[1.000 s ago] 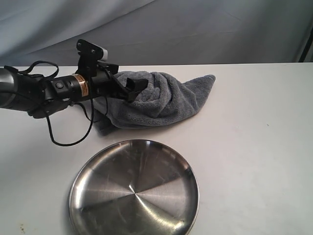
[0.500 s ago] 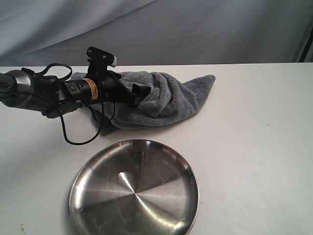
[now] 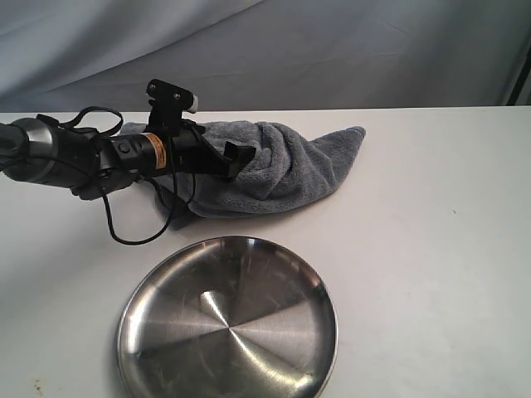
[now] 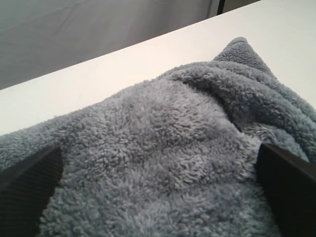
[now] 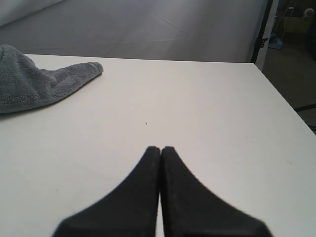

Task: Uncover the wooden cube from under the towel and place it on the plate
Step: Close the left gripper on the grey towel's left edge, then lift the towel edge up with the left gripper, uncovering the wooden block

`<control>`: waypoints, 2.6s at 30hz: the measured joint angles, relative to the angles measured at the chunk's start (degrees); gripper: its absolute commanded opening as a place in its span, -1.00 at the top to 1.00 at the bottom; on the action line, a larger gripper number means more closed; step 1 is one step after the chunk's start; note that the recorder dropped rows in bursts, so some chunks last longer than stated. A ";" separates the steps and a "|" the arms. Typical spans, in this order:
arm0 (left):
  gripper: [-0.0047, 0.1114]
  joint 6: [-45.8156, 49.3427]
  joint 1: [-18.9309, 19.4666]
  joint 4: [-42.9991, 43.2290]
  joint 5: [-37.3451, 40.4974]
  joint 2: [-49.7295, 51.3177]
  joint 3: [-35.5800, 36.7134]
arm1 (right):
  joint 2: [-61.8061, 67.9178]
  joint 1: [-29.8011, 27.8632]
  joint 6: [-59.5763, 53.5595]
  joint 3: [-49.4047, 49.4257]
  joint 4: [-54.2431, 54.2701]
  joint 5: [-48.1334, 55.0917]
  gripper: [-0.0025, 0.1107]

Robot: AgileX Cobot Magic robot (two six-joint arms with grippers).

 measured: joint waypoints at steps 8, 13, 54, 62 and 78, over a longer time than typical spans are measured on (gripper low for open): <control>-0.86 -0.39 -0.09 -0.12 0.58 0.00 0.00 | 0.00 0.00 0.00 0.00 0.00 0.00 0.96; -0.52 -0.50 -0.09 -0.23 0.58 0.00 0.00 | 0.00 0.00 0.00 0.00 0.00 0.00 0.96; 0.92 -0.40 -0.07 0.38 0.58 -8.03 0.01 | 0.00 0.00 0.00 0.00 0.00 0.10 0.96; 0.92 -3.52 -0.07 4.74 0.46 -11.02 0.01 | 0.00 0.00 0.00 0.00 0.00 0.10 0.96; 0.92 -4.39 -0.07 5.92 -0.71 -16.15 0.01 | 0.00 0.00 0.00 0.00 0.00 0.10 0.96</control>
